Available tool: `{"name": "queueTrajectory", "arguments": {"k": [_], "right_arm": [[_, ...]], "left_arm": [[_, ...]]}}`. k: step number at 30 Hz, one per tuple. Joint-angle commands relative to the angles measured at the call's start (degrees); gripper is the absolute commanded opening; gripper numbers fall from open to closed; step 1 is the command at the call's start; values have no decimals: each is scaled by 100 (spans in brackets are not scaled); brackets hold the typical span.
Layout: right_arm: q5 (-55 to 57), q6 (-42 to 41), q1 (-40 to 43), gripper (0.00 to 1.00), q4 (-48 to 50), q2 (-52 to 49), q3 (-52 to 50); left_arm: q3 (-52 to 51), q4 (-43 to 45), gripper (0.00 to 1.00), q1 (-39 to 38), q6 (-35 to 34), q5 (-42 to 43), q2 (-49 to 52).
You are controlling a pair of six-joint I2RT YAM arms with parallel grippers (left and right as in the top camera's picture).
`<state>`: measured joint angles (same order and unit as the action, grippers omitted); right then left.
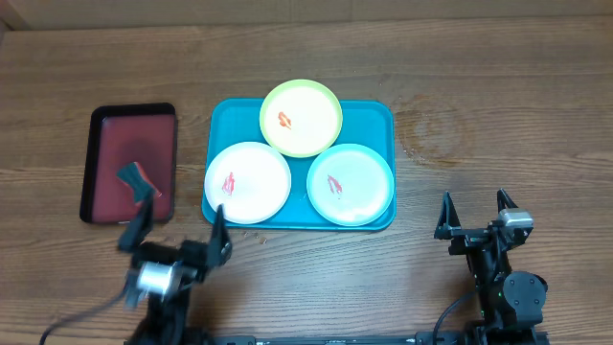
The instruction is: Clean dirty plates on tray and stack at the side
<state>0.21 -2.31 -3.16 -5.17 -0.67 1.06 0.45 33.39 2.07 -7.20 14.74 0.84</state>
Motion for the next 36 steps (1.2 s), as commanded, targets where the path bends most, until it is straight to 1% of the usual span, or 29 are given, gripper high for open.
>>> {"name": "queueTrajectory", "arguments": {"k": [1, 2, 5, 8, 10, 12, 14, 16, 17, 18, 20, 22, 23, 24, 25, 28, 30, 31, 34, 36], "right_arm": [[-26, 44, -37, 100, 33, 50, -59], [-28, 44, -37, 100, 33, 50, -59], [-26, 44, -37, 100, 33, 50, -59], [-26, 44, -37, 100, 33, 50, -59], [-26, 44, -37, 100, 33, 50, -59], [-28, 44, -37, 100, 33, 50, -59], [-26, 44, -37, 100, 33, 50, -59], [-26, 44, -37, 100, 33, 50, -59], [-26, 44, -37, 100, 33, 50, -59], [-26, 44, -37, 100, 33, 50, -59], [-26, 44, -37, 100, 33, 50, -59], [-26, 44, -37, 100, 33, 50, -59], [-28, 44, -37, 100, 33, 50, -59], [-28, 44, -37, 100, 33, 50, -59], [-26, 44, -37, 100, 33, 50, -59], [-28, 44, -37, 100, 33, 50, -59], [-28, 44, -37, 100, 33, 50, -59], [-26, 44, -37, 100, 33, 50, -59], [-26, 44, -37, 100, 33, 50, -59], [-26, 44, -37, 100, 33, 50, -59]], "left_arm": [[345, 636, 100, -11, 330, -481, 0], [531, 433, 100, -11, 470, -481, 72], [1296, -632, 100, -11, 721, -562, 573], [2264, -1937, 100, -11, 501, -789, 1552], [2953, -2800, 100, -13, 485, -710, 2345], [3635, -3558, 100, -13, 487, -313, 3189], [4151, -3982, 100, -22, 457, 564, 3917], [4468, -4024, 100, -22, 470, 1279, 4540], [4562, -3963, 100, -20, 492, 1368, 4754], [4699, -3954, 100, -15, 490, 1314, 5014], [5066, -4256, 100, 22, 380, 820, 5482], [5733, -5152, 100, 105, -120, -142, 6026], [6151, -5768, 100, 157, -271, -546, 6332], [6492, -6249, 100, 199, -317, -756, 6583], [6931, -6839, 100, 258, -308, -861, 6918], [7685, -7715, 100, 328, -310, -844, 7580], [7862, -7879, 100, 328, -284, -970, 7858], [7879, -7855, 100, 328, -295, -1172, 7967], [7914, -7814, 100, 457, -852, -1738, 8247], [7917, -7807, 100, 710, -1220, -1845, 8406]]}}
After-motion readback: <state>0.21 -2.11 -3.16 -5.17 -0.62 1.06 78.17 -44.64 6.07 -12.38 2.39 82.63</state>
